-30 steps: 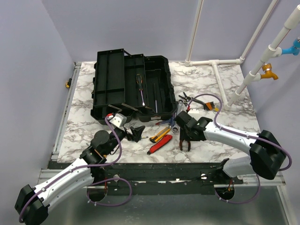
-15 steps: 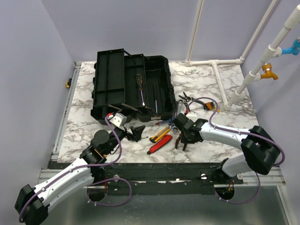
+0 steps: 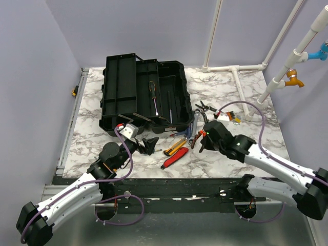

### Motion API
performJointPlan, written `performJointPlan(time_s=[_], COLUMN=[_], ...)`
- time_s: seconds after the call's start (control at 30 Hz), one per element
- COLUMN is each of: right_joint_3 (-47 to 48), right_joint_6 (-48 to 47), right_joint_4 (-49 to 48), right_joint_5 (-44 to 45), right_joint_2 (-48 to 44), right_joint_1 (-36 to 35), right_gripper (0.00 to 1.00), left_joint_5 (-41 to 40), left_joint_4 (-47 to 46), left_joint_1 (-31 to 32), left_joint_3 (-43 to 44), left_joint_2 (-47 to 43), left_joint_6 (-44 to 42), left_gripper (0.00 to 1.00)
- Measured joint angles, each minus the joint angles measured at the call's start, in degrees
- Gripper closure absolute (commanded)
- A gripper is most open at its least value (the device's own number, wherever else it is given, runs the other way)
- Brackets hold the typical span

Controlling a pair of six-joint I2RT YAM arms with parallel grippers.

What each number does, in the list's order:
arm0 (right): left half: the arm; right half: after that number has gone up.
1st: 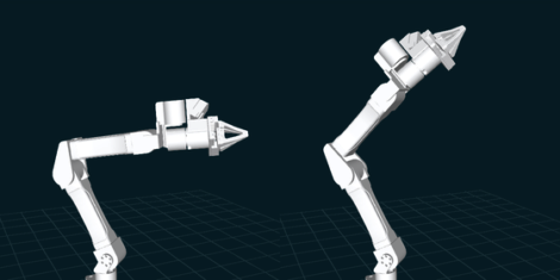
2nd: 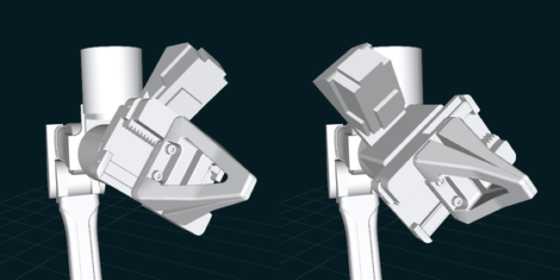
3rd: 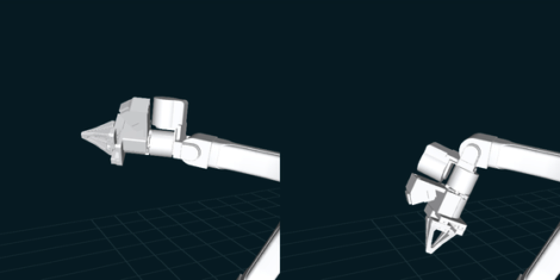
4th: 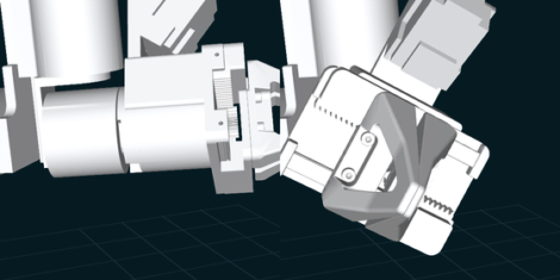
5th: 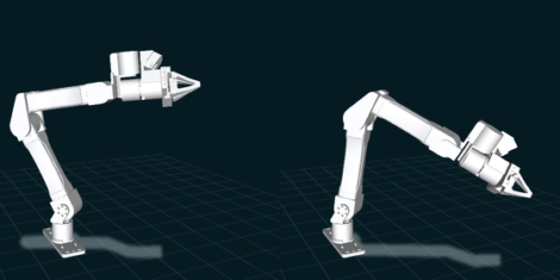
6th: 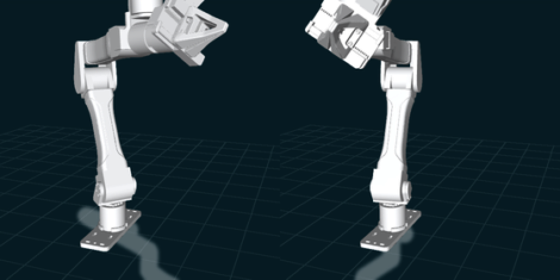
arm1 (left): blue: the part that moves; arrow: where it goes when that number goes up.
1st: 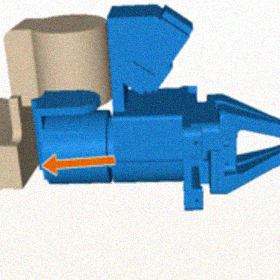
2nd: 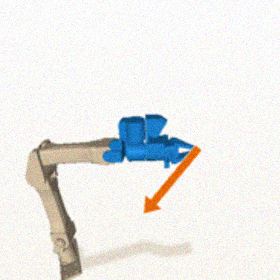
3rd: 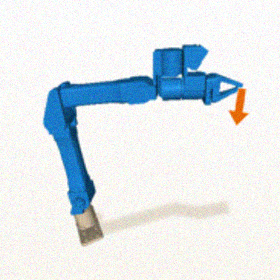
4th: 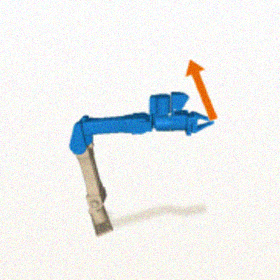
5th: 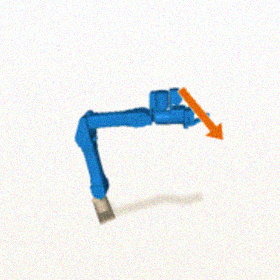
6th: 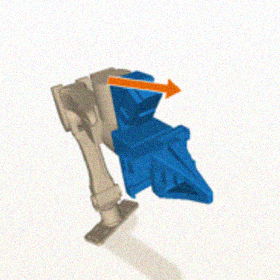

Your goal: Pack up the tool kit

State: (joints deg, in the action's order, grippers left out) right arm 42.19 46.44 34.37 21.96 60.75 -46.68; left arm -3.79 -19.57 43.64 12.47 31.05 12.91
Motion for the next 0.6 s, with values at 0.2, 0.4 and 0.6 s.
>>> performJointPlan(time_s=[0.2,0.4,0.6], right_joint_3=[-0.2,-0.9,-0.8], right_joint_6=[-0.3,-3.1,-7.0], right_joint_4=[-0.6,-4.7,-7.5], right_joint_5=[4.3,5.3,6.2], right_joint_2=[-11.4,-19.6,-20.2], right_joint_1=[0.0,0.0,0.0], right_gripper=[0.99,0.99,0.99], left_joint_5=[0.0,0.0,0.0], left_joint_4=[0.0,0.0,0.0], left_joint_1=[0.0,0.0,0.0], left_joint_3=[0.0,0.0,0.0], left_joint_2=[0.0,0.0,-0.1], left_joint_6=[0.0,0.0,0.0], left_gripper=[0.05,0.06,0.05])
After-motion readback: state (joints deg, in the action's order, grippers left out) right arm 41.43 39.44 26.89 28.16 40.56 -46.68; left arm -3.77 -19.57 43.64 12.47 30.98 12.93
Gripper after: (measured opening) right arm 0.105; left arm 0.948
